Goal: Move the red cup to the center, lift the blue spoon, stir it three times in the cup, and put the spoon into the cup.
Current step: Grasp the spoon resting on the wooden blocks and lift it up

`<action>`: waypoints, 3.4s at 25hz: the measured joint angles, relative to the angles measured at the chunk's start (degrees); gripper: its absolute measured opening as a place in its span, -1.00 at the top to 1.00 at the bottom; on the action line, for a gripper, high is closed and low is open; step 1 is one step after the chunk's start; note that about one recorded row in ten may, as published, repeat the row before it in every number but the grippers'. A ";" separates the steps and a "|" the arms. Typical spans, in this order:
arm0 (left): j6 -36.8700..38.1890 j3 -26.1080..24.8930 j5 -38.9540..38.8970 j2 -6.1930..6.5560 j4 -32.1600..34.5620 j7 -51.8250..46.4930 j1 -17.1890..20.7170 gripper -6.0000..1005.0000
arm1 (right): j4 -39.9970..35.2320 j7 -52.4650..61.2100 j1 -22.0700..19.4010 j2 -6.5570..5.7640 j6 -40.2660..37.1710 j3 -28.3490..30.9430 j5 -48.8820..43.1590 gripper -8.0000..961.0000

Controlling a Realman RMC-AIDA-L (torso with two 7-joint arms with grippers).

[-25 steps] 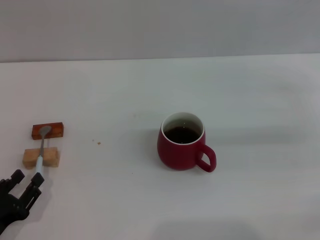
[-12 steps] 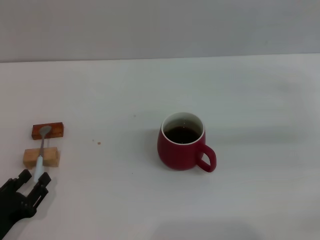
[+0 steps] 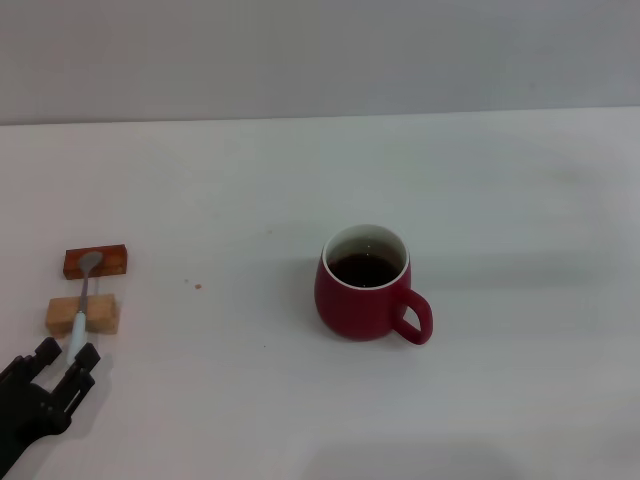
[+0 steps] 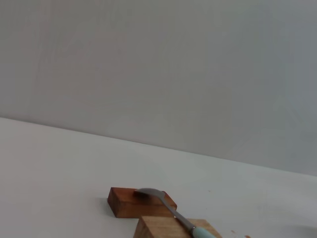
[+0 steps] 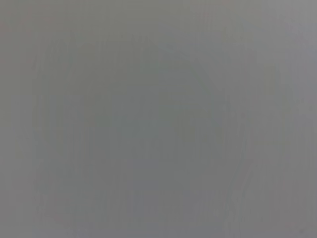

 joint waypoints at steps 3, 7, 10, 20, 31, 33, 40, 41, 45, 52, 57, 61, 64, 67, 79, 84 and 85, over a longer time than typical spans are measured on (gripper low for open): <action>0.00 0.00 0.01 0.00 -0.04 0.00 0.02 -0.09 | 0.00 0.00 -0.06 0.00 0.00 0.00 -0.01 -0.06; -0.05 0.02 -0.18 0.00 -0.06 0.00 0.04 -0.09 | 0.06 0.00 -0.08 0.00 0.01 -0.04 -0.01 -0.06; -0.23 0.03 -0.34 0.00 -0.10 0.00 0.05 -0.09 | 0.11 0.00 -0.08 0.00 0.00 -0.08 -0.01 -0.06; -0.37 0.03 -0.38 -0.09 -0.09 0.00 0.21 -0.01 | 0.23 0.00 0.12 0.00 0.00 -0.09 -0.21 -0.06; -0.48 -0.27 -0.44 -0.09 0.10 0.00 0.08 0.19 | 0.27 0.00 0.24 0.00 0.77 -0.12 -0.43 -0.06; -0.48 -0.60 -0.45 -0.09 0.05 0.01 -0.03 0.19 | 0.27 -0.05 0.27 0.00 0.92 -0.16 -0.45 -0.06; -0.49 -1.28 -0.47 -0.09 -0.08 0.00 0.04 0.19 | 0.26 -0.10 0.38 0.00 0.97 -0.18 -0.46 -0.06; -0.49 -1.28 -0.47 -0.09 -0.08 0.00 0.04 0.19 | 0.26 -0.10 0.38 0.00 0.97 -0.18 -0.46 -0.06; -0.48 -1.29 -0.47 -0.09 -0.09 0.00 0.04 0.19 | 0.26 -0.10 0.49 0.00 1.34 -0.18 -0.46 -0.06; -0.51 -1.30 -0.46 -0.09 -0.09 0.01 -0.20 0.29 | 0.26 -0.09 0.57 0.00 1.51 -0.66 -0.46 -0.06; -0.51 -1.49 -0.46 -0.14 0.03 0.12 -0.22 0.30 | 0.27 -0.10 0.63 0.00 1.51 -0.72 -0.45 -0.06; -0.51 -1.55 -0.46 -0.17 0.06 0.13 -0.22 0.36 | 0.30 -0.87 0.65 -0.01 1.51 -0.70 -0.26 -0.06; -0.51 -1.55 -0.46 -0.17 0.10 0.16 -0.22 0.41 | 0.71 -1.43 0.86 -0.02 1.51 -0.70 -0.18 -0.06; -0.50 -1.55 -0.46 -0.18 0.08 0.46 -0.21 0.43 | 0.85 -1.48 1.03 -0.04 1.50 -0.70 -0.16 -0.06; -0.53 -2.12 -0.44 -0.28 -0.10 0.61 -0.23 0.53 | 0.97 -1.50 1.14 -0.09 1.48 -0.70 -0.16 -0.06; -0.84 -2.22 -0.44 -0.26 -0.10 0.62 -0.32 0.64 | 0.97 -1.50 1.15 -0.09 1.50 -0.70 -0.16 -0.06; -0.87 -2.22 -0.44 -0.26 -0.09 0.66 -0.32 0.66 | 0.97 -1.50 1.16 -0.09 1.51 -0.70 -0.16 -0.06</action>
